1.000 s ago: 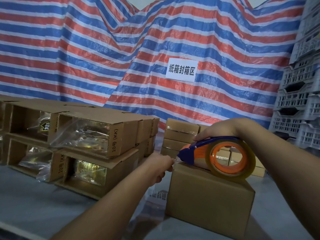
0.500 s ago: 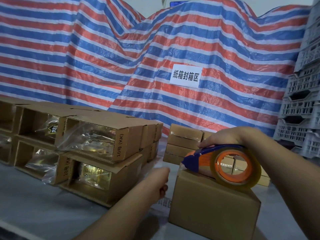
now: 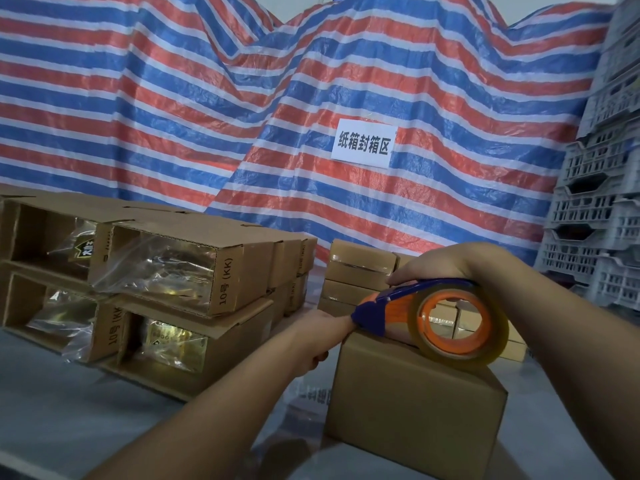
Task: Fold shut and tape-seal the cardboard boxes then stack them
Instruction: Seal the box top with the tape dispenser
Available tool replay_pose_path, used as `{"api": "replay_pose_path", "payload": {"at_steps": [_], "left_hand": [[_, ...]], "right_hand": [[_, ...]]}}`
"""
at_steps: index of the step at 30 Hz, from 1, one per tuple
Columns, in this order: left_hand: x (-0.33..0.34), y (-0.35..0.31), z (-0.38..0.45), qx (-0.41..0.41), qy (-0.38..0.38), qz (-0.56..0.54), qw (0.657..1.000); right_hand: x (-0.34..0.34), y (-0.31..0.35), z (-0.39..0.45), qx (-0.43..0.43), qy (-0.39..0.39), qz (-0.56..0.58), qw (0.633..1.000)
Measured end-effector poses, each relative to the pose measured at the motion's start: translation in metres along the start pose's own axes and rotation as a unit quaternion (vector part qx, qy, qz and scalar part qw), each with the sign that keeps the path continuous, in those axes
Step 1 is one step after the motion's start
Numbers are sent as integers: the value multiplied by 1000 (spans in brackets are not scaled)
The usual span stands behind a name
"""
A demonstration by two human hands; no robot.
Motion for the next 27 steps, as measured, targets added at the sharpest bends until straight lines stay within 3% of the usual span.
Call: {"api": "replay_pose_path", "payload": {"at_steps": [4, 7, 10, 15, 18, 20, 23, 27], "left_hand": [[-5, -8, 6, 27, -44, 55, 997], [-9, -10, 13, 48, -57, 83, 994], [-10, -9, 15, 55, -63, 84, 993], [-9, -12, 16, 79, -74, 103, 989], [-12, -19, 12, 97, -83, 140, 982], [-16, -32, 4, 147, -111, 199, 963], [-13, -63, -23, 276, -161, 243, 916], [34, -64, -55, 348, -30, 352, 869]], "right_hand": [[-8, 4, -8, 8, 10, -93, 996], [-22, -8, -9, 30, -34, -24, 999], [-35, -29, -24, 15, -12, -101, 995], [-33, -74, -43, 46, 7, -99, 994], [-24, -71, -40, 8, 12, -206, 978], [-18, -61, -38, -20, 29, -258, 966], [-17, -59, -34, 4, 35, -230, 973], [-16, -62, -34, 18, 29, -204, 978]]}}
Point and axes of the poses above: each hand's wrist, its own z-axis towards the middle knuckle, its own x-axis out of the palm, y = z × x, the point moved 7 cm from there along z, towards the middle knuckle, and after that the axes turned 11 degrees about -y, right-handed, at the moved point
